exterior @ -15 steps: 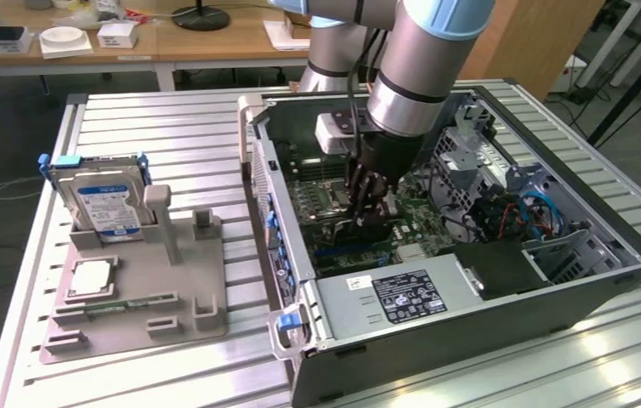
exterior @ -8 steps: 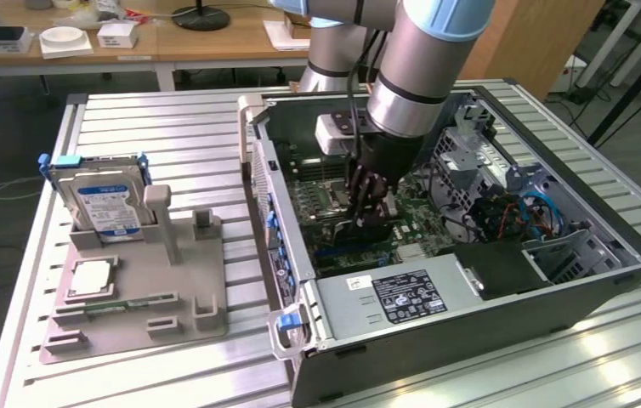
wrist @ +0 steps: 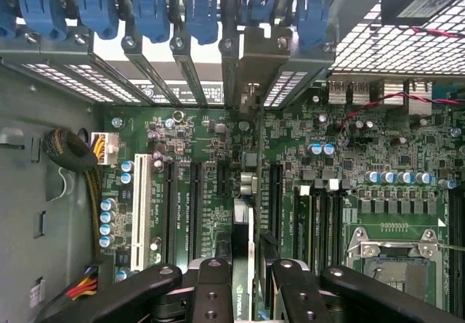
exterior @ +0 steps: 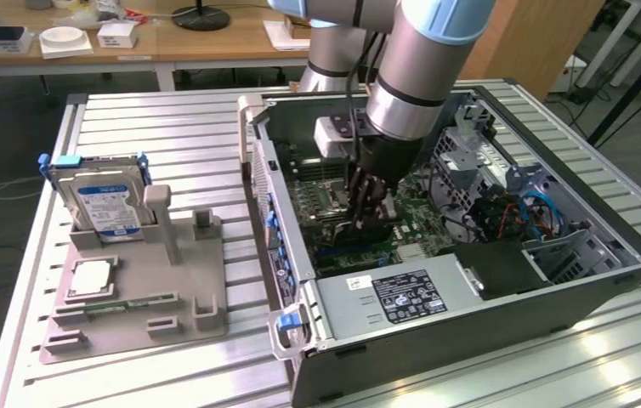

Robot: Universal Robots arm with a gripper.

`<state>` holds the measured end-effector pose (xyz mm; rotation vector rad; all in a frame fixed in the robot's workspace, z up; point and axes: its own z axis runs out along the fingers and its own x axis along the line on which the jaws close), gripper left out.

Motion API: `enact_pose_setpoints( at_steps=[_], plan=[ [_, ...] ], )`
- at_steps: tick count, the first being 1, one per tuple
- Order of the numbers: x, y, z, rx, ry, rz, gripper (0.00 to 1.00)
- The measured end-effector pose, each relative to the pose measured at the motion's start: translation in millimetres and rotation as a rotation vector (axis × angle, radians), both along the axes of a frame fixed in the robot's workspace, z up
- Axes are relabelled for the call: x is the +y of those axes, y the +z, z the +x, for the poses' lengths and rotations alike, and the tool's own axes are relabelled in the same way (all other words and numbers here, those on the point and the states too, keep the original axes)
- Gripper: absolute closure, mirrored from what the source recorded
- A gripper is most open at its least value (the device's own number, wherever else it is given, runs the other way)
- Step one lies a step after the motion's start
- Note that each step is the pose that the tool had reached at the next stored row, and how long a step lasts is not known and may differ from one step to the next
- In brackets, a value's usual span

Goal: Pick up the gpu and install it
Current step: 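Insert the gpu into the slot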

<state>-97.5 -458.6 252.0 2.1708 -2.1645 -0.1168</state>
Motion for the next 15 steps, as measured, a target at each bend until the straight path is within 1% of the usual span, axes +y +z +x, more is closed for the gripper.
enact_pose_setpoints(
  at_steps=[15],
  plan=[
    [-0.7,-2.0,-1.2,-0.0004,0.002,0.0002,0.74]
  ],
)
